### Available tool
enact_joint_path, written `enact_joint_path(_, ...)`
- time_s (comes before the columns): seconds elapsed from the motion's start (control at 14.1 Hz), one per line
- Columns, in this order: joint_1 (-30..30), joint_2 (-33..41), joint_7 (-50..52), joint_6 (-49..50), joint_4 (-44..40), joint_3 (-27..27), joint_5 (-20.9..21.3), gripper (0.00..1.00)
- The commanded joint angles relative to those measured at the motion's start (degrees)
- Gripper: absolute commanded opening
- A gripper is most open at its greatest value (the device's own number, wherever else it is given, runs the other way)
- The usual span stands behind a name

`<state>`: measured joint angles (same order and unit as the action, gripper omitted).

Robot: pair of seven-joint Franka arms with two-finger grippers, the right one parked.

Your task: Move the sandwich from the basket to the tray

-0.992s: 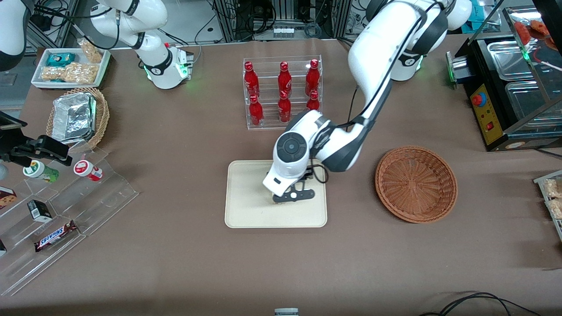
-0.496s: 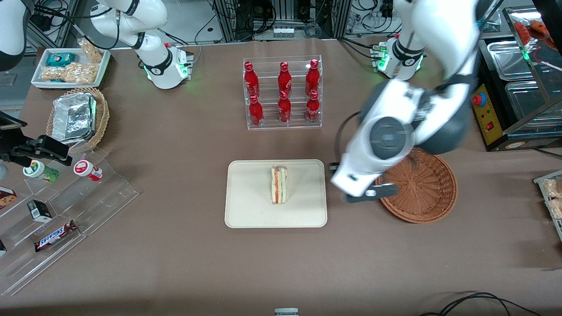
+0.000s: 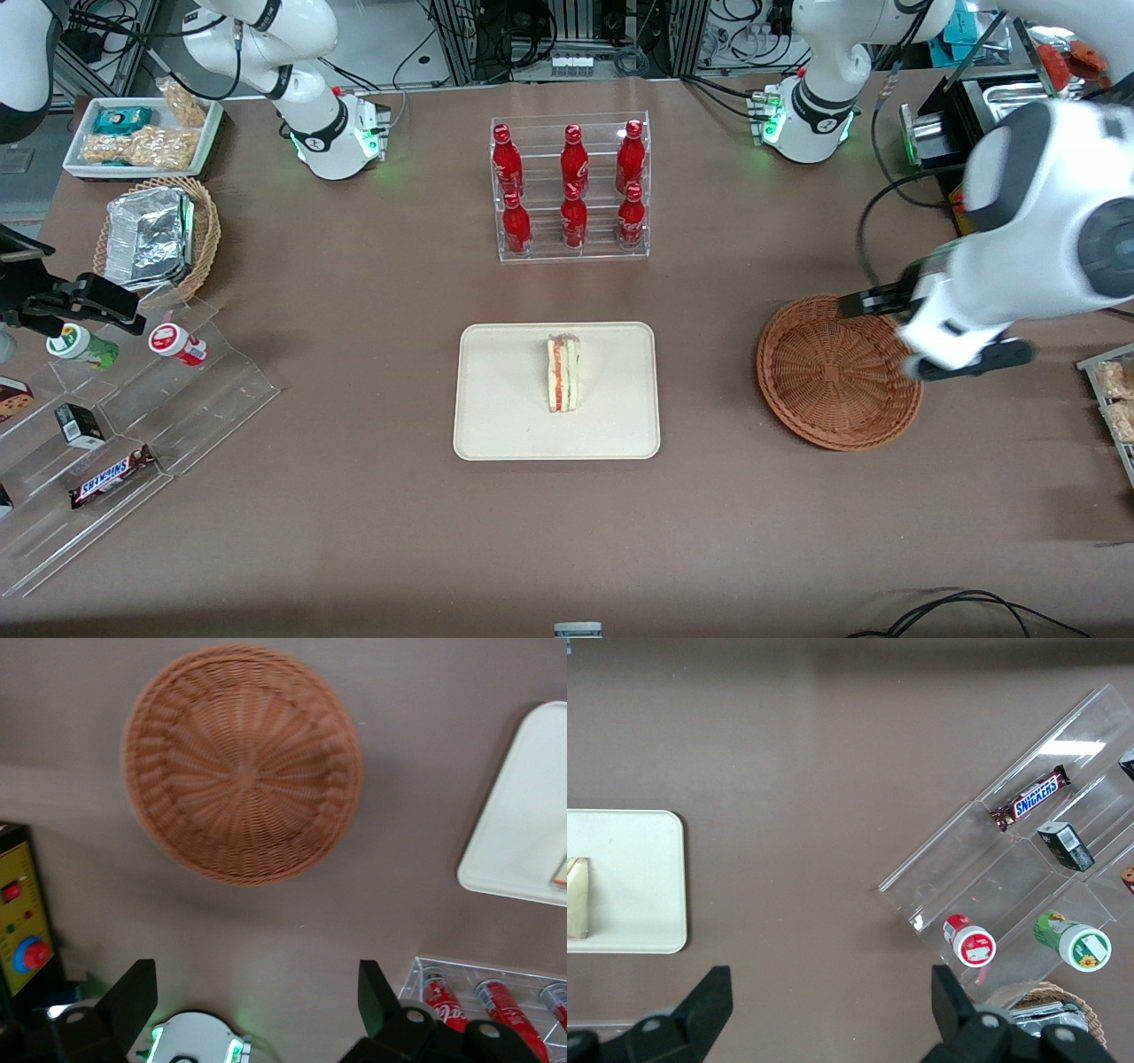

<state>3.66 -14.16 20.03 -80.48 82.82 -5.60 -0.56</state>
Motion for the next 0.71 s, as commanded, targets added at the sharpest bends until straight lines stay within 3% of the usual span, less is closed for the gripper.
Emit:
enact_joint_path(0.0,-3.3,5.9,-1.2,0.8,3.9,-0.6,1.0,1.00)
enact_joint_path(0.43,-4.0,15.9,-5.7,3.8,10.9,-0.6,5.3,1.00)
enact_joint_path(0.64,-3.7,17.0,-11.1,4.4,11.0,-0.8,6.0,1.00)
